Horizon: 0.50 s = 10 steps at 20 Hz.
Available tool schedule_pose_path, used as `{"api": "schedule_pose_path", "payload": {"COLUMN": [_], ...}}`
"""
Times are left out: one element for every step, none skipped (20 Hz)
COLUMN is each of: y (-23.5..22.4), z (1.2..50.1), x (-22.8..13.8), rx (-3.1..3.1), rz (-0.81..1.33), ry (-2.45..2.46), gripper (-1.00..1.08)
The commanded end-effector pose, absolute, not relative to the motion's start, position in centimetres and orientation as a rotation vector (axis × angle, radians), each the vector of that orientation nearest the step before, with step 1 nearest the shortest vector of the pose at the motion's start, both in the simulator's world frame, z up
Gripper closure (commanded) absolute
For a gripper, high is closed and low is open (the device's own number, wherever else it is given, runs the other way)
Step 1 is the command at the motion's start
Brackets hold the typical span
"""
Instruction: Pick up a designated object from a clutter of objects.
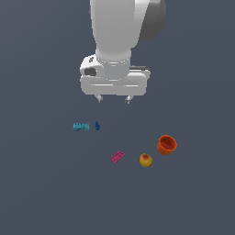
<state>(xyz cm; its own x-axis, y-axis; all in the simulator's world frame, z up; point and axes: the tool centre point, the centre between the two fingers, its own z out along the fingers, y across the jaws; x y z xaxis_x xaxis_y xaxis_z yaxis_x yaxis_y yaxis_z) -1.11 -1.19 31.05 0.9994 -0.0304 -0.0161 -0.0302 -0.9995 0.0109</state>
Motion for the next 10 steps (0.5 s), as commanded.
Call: {"api": "schedule_pose_path", "payload": {"y": [-1.19, -1.21, -1.30, -1.43, -1.62, -1.80, -1.93, -2.00, -2.02, -1.99], "z": [31.05, 31.06, 31.02, 30.99, 30.95, 30.92, 30.90, 30.88, 30.89, 30.87], "x": [-1.11, -1.13, -1.14, -1.17, -1.21, -1.26, -1.29, -1.30, -1.31, -1.29], "rx": [3.130, 3.130, 3.131, 3.132, 3.133, 3.134, 3.134, 3.135, 3.135, 3.135], "rz": [-0.025, -0.025, -0.028, -0.031, -0.035, -0.039, -0.042, -0.044, -0.044, -0.044], "ry": [-0.047, -0.047, -0.047, -0.047, -0.048, -0.048, -0.048, -0.048, -0.048, -0.048], "gripper": [-0.20, -0.20, -0.20, -0.20, -0.20, -0.20, -0.20, -0.20, -0.20, -0.20]}}
